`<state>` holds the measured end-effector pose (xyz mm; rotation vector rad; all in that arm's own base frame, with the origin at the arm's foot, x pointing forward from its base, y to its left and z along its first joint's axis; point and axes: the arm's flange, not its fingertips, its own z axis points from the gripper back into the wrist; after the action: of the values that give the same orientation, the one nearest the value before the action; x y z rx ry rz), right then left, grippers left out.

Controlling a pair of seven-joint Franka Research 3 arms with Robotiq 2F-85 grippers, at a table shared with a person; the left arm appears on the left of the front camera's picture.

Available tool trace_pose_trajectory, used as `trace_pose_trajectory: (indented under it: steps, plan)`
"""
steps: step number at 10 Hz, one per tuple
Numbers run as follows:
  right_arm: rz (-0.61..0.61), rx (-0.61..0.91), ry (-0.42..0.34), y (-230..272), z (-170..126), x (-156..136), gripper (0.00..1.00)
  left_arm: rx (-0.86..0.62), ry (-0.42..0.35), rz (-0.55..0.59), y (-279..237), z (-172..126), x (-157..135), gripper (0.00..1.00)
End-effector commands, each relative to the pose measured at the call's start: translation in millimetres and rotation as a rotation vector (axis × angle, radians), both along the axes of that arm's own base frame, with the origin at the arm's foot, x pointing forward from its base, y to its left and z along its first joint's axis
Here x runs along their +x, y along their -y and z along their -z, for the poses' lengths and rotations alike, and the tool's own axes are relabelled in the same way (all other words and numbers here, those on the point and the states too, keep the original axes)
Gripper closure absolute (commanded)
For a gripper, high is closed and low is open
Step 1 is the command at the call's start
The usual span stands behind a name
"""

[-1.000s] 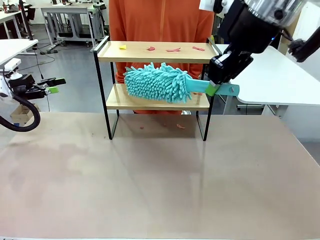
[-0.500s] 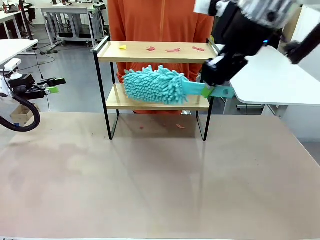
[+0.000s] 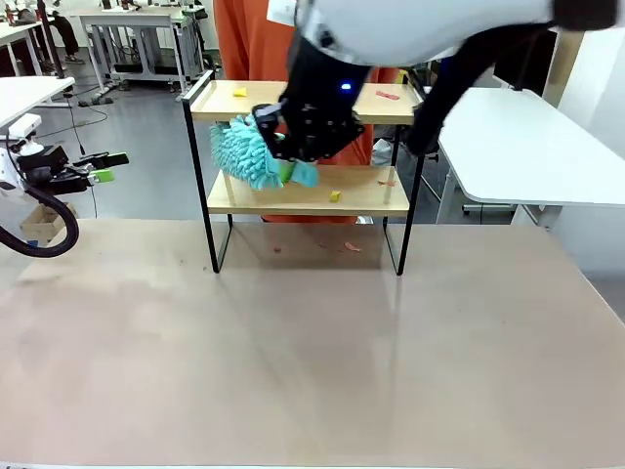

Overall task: Clean the shelf.
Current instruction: Clean the specific section of the Shelf indicated by the human with the Duster.

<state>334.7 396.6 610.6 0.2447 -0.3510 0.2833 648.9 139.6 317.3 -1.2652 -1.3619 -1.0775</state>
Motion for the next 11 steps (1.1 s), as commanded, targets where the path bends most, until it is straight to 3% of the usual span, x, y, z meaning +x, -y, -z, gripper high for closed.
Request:
trace_pose_trajectory:
  steps: [1, 5, 6, 9, 11]
  plan:
    - [0.193, -0.01, 0.02, -42, 5, 24, 0.87, 0.006, 0.012, 0.006, 0, -3, -1, 0.0]
    - [0.205, 0.035, 0.074, -70, 19, 34, 0.87, 0.006, 0.012, 0.006, 0, -3, -1, 0.0]
    - [0.187, 0.025, 0.021, -53, 23, 31, 0.87, 0.006, 0.012, 0.006, 0, -3, -1, 0.0]
    - [0.184, 0.024, 0.026, -60, 27, 36, 0.87, 0.006, 0.012, 0.006, 0, -3, -1, 0.0]
    - [0.323, -0.036, 0.099, -101, 42, 42, 0.87, 0.006, 0.012, 0.006, 0, -3, -1, 0.0]
